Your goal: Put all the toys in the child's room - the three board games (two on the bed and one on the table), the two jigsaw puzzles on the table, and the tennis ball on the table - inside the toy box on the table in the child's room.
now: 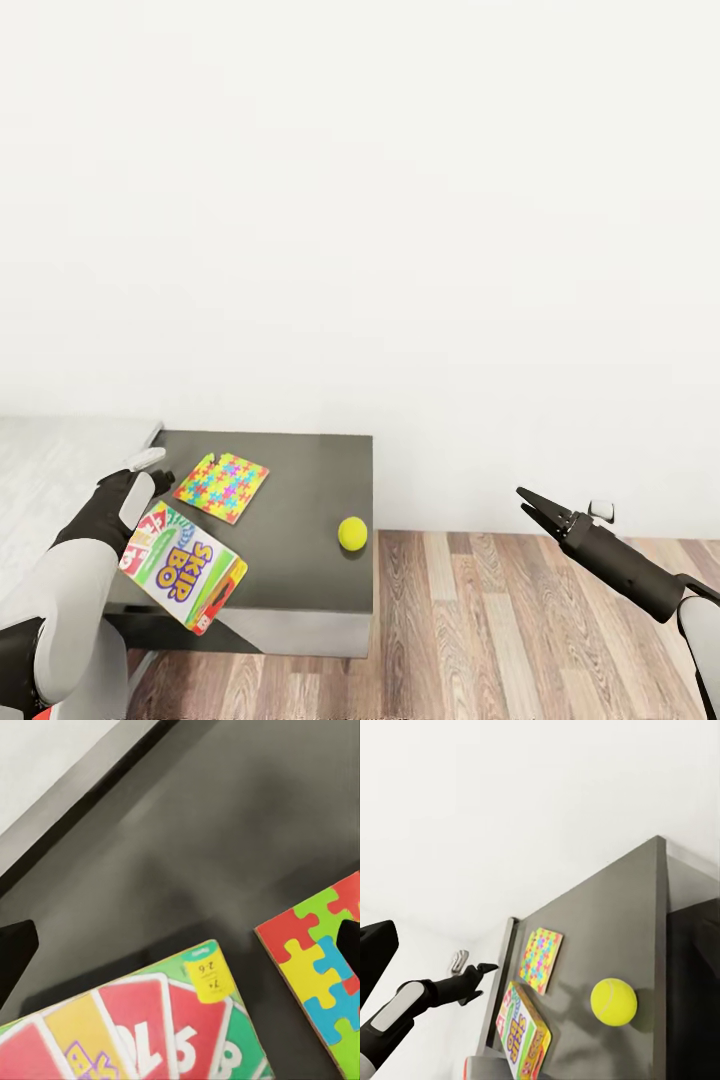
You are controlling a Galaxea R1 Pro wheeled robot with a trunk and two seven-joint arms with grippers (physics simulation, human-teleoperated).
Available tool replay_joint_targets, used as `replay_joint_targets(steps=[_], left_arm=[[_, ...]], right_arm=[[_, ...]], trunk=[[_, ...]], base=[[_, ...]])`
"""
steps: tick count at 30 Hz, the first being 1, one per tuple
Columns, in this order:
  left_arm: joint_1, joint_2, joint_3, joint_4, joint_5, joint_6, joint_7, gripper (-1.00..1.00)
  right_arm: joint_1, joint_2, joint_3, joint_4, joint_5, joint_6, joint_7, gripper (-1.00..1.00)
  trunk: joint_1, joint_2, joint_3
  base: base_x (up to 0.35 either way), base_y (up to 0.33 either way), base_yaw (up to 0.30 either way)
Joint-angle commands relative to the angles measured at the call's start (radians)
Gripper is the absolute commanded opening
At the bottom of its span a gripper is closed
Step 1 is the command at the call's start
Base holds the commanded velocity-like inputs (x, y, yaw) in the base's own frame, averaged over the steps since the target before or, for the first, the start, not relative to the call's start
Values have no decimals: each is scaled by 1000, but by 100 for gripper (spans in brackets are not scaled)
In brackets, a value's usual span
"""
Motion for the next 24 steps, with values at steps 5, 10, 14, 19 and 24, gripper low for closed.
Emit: replay_joint_targets(steps=[5,10,14,19,24], left_arm=[[-1,-1,0,-2,11,7,6,100],[-1,-1,0,-2,11,8,6,100],[-1,-3,0,-2,11,8,5,100],[-1,-3,0,-2,11,8,5,100],[-1,-3,0,-2,11,8,5,100]], right_arm=[[-1,0,-1,0,0,5,3,100],[-1,0,-1,0,0,5,3,100],[-1,0,-5,0,0,5,3,100],[-1,0,-7,0,0,5,3,100],[-1,0,-7,0,0,5,3,100]], trunk=[[0,-2,-10],[0,-2,-18],[0,-2,-25],[0,-2,-33],[0,-2,-41]], base=[[0,0,0],[0,0,0],[0,0,0],[0,0,0],[0,0,0]])
